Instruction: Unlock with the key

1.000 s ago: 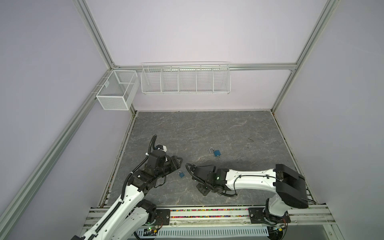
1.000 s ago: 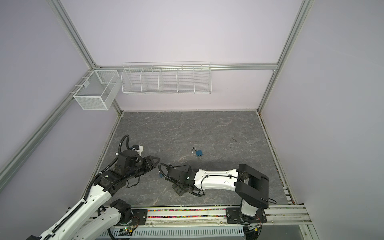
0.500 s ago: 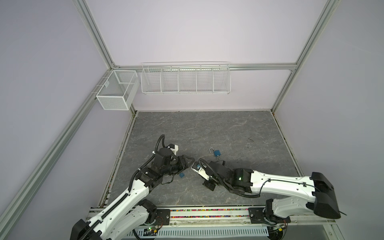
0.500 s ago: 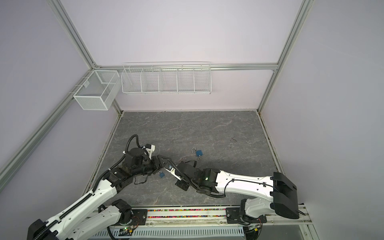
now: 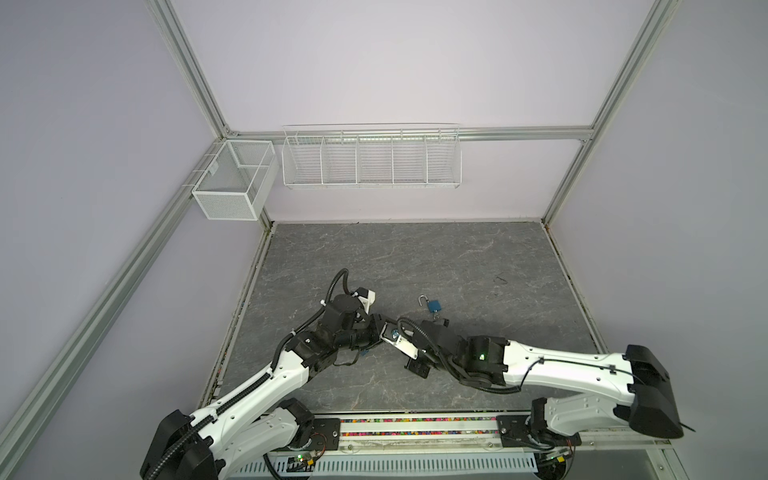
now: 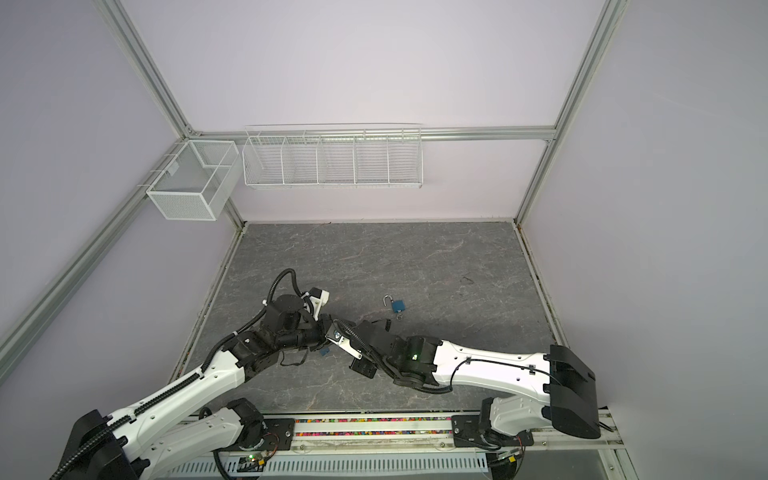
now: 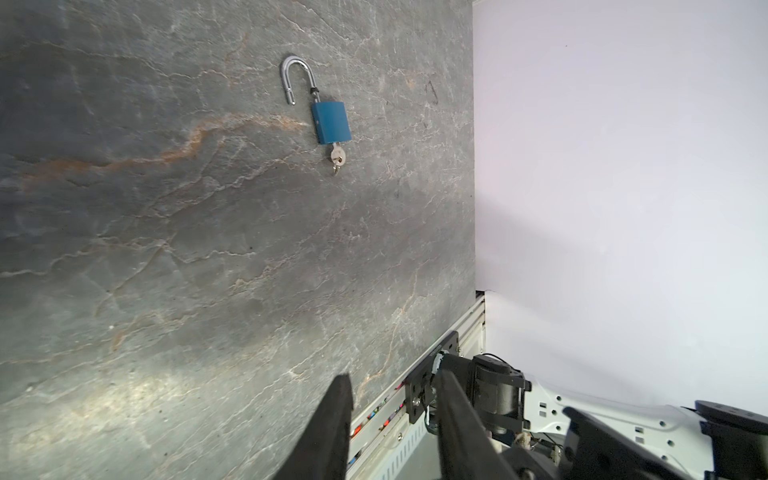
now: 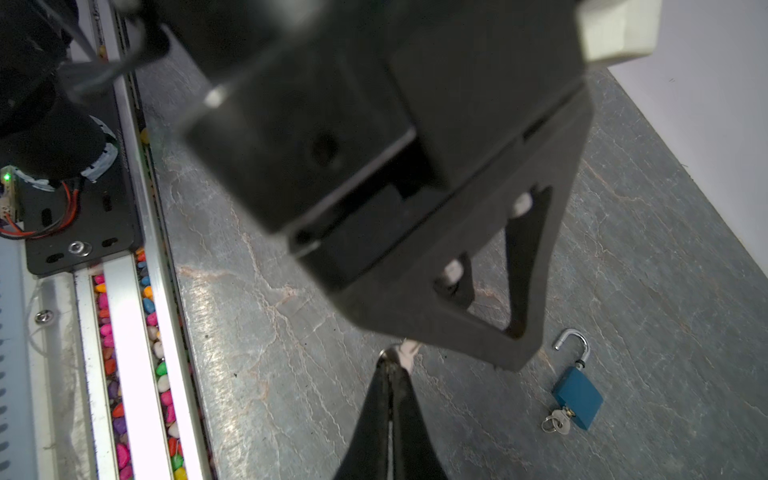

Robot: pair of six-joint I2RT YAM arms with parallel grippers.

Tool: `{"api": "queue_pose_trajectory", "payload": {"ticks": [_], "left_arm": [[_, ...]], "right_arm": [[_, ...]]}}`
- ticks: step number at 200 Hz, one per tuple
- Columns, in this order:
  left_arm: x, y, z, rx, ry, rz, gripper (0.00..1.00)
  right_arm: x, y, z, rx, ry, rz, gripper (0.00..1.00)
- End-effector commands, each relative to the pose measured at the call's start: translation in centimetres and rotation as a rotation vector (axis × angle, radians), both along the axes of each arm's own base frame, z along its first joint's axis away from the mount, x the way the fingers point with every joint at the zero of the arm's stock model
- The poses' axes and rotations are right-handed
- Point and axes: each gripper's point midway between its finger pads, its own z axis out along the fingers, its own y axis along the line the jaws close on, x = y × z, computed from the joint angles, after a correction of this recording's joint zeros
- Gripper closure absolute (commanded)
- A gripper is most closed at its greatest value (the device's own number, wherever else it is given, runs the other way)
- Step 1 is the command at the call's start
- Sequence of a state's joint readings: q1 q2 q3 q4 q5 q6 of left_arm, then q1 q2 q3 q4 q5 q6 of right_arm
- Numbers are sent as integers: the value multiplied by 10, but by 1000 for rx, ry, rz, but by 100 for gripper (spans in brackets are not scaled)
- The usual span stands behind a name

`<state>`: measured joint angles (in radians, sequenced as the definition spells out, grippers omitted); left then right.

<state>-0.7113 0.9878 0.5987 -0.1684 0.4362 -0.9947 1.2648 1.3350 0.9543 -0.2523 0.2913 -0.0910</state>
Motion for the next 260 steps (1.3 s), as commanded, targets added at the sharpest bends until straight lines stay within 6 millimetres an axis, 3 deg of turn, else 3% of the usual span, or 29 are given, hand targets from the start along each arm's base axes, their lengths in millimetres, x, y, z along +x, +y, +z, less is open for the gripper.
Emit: {"api": "queue_pose_trajectory", "payload": {"ticks": [1,71,85,92,114,132,152,171,194,217,260], "left_arm": [[3,-7,18,-39,-35,-13,74],[4,-5,13,-13,-33,-7,100],[5,-5,12,-7,-34,-2,100],[6,-5,13,-6,-36,1,100],[15,-4,17,10,-77,24,100],[32,-2,35,43,-204,54,100],[49,4,60,95,-395,83,100],[58,4,87,83,-598,79,100],[57,2,115,28,-755,75,100],[46,-8,143,-59,-871,4,100],[34,-16,163,-172,-933,-46,100]], "right_arm": [[7,7,13,24,-42,2,93],[12,7,11,13,-49,-5,93],[14,6,11,10,-52,-14,92],[14,6,12,11,-51,-17,88],[11,4,19,38,-31,-22,64],[6,-2,29,102,43,-26,49],[9,-10,45,252,243,-68,43],[14,-15,67,434,456,-75,43],[25,-20,96,599,584,-57,43],[39,-25,113,703,673,-35,46],[42,-24,135,814,749,80,54]]}}
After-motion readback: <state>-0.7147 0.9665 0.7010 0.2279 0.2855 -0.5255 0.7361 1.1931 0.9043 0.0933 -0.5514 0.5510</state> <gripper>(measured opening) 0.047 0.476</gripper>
